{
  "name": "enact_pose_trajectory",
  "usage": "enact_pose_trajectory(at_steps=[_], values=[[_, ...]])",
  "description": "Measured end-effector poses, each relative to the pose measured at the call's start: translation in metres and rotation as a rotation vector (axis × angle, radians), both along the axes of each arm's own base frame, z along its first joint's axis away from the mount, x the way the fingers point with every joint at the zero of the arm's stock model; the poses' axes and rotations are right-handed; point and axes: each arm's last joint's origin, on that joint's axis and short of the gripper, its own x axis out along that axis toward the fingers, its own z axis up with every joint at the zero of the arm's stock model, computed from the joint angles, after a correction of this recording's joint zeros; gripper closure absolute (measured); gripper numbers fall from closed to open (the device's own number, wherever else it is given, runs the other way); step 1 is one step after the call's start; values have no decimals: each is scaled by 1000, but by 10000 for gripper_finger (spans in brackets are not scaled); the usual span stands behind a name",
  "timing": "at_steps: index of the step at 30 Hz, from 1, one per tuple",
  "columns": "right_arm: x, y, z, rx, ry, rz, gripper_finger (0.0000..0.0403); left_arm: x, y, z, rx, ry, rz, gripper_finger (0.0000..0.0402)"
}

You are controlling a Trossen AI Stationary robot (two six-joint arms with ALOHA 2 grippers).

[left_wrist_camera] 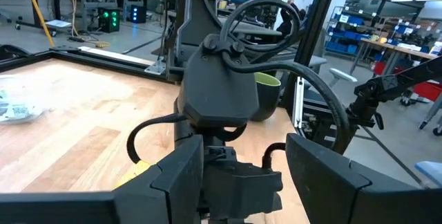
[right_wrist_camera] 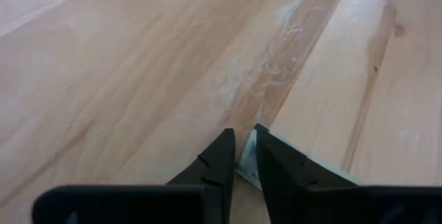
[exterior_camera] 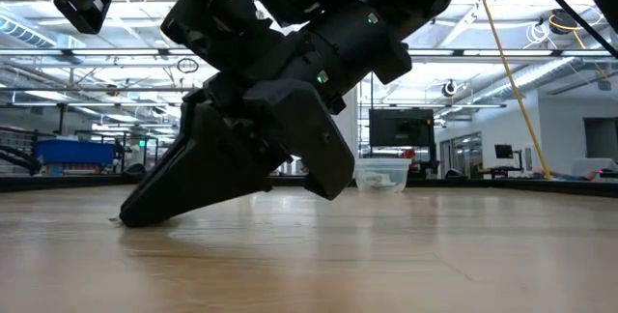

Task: Pick and place Stevia / Truvia into bins
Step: Put the stevia packet into the right transparent container

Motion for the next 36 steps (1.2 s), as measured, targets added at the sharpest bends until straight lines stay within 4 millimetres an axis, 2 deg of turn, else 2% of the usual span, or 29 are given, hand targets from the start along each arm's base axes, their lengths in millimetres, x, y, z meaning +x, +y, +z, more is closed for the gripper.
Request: enact_pose_trajectory(at_steps=[6, 12, 23, 28, 31, 36], values=[[1, -2, 0, -12, -12, -13, 395, 0, 0, 0, -1, 1, 0, 190], [1, 0, 6, -26, -37, -29, 396, 0, 0, 0, -3, 1, -1, 190], [-11, -4, 45, -154, -30, -146, 402, 0, 0, -1, -7, 8, -3, 190], [-28, -8, 49, -136, -8, -156, 402, 0, 0, -1, -13, 9, 0, 190], [-43, -18, 62, -110, -23, -192, 402, 0, 0, -2, -12, 13, 0, 190], [-79, -45, 88, -74, -123, -299, 402, 0, 0, -3, -2, 22, 1, 190]])
